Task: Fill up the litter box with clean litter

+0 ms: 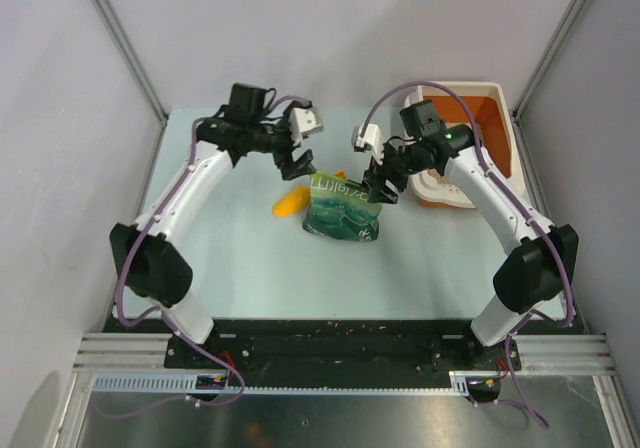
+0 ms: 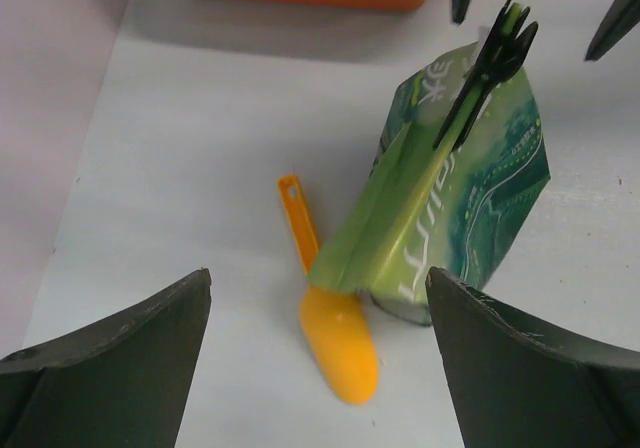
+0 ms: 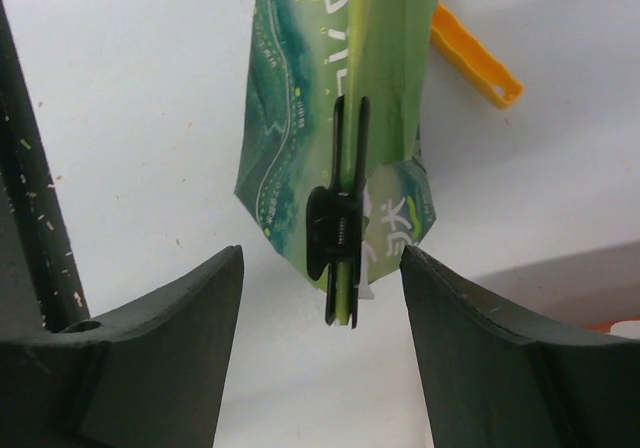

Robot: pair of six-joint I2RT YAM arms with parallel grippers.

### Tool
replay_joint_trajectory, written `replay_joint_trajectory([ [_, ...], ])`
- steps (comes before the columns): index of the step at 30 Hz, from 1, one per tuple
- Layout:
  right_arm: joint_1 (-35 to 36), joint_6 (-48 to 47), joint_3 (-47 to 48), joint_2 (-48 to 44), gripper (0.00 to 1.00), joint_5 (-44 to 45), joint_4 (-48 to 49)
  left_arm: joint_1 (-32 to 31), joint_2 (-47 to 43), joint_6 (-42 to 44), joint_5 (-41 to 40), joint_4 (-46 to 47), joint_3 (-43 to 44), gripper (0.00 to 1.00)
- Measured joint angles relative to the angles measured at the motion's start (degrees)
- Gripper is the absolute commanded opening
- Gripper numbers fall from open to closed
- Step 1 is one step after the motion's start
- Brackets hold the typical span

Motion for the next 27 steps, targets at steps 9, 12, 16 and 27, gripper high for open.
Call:
replay_joint_trajectory([
  [9, 0.68, 1.77, -0.96, 0.04, 0.58, 4.02, 4.42, -4.90, 7.50, 3.32, 0.07, -0.02, 1.29, 0.90],
  [12, 0.83, 1.81, -1.66, 0.07, 0.55, 4.52, 4.90, -4.70, 6.64, 3.78, 0.04, 0.26, -0.11, 0.90],
  [16, 1.49, 1.73, -2.23, 0.31, 0.50, 4.96, 5.14, -4.68, 4.37, 3.78, -0.20, 0.31, -4.04, 0.90],
  [27, 3.50, 1.73, -2.25, 0.79, 0.32, 6.12, 6.49, -4.68, -3.41, 3.54, -0.37, 0.90, -14.05, 0.89],
])
